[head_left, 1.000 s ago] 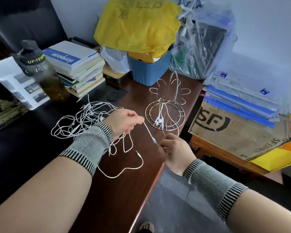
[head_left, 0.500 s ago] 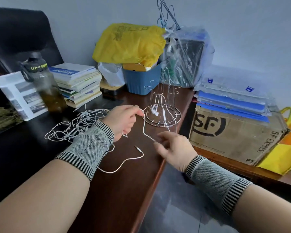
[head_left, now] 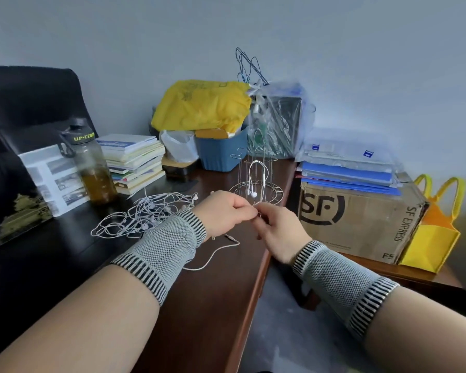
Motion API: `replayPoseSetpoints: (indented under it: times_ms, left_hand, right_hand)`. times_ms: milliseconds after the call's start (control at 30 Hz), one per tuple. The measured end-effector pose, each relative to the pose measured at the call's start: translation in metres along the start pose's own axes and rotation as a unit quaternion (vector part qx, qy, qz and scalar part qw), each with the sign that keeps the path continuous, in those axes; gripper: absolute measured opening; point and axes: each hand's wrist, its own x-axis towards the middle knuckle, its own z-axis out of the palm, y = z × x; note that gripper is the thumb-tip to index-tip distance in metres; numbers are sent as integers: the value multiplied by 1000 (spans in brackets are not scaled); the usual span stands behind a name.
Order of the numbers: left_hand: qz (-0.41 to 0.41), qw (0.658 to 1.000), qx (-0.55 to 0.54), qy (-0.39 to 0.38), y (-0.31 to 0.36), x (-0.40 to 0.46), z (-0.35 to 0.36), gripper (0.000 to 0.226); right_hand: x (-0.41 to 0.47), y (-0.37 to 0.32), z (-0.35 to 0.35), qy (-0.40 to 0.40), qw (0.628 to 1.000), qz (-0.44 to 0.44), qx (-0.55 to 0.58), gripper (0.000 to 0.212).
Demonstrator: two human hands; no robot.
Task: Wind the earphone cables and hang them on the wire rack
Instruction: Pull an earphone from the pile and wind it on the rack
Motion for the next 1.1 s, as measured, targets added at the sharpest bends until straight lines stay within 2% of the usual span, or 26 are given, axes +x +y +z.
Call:
replayPoseSetpoints:
  times_ms: [100,167,267,333,400,467,533,600,667,833,900,933,967,1067,1100]
  left_hand:
    - [2,1000,-7,26,-5,-6,-7,14]
    - [-9,999,-5,43,-12,-9,-12,14]
    - [-27,998,-12,60,-25,-9,-16,16]
    - [-32,997,-10,64,-31,-7,-14,17]
    - [-24,998,-7,64,-31,-5,-10,16]
    - [-9,998,-10,57,-25,-2,-3,13]
    - [10,999,-3,45,-19,2,4,12]
    - [24,999,7,39,-14,5,10,14]
    - [23,999,13,40,-14,8,11,14]
    - [-20,998,-2,52,-26,13,-2,18]
    - [-31,998,-6,59,-30,15,-5,19]
    - [-31,998,-6,59,-30,16,-5,19]
    - [-29,998,-4,57,-29,16,-4,19]
    - [-6,999,2,48,-21,18,4,20]
    - [2,999,8,44,-18,19,7,20]
  right_hand:
    - [-4,6,0,34,998,37,-35,26]
    - [-7,13,-2,41,993,88,-72,30]
    - [-13,26,-5,14,977,189,-96,36]
    - [-15,32,-6,-17,967,229,-114,33]
    - [-17,31,-6,-38,971,208,-112,24]
    - [-17,21,-2,-33,988,142,-53,59]
    - [-13,7,2,-28,996,79,17,68]
    - [-8,0,5,-37,997,48,39,51]
    - [-5,0,4,-21,998,58,15,29]
    - [-5,32,-11,94,969,226,-44,31]
    - [-5,42,-13,88,951,292,-56,30]
    - [-5,43,-12,74,949,297,-70,27]
    - [-6,41,-10,56,957,271,-90,29]
    - [-5,21,5,11,991,109,-83,60]
    - [-3,15,11,1,996,70,-57,59]
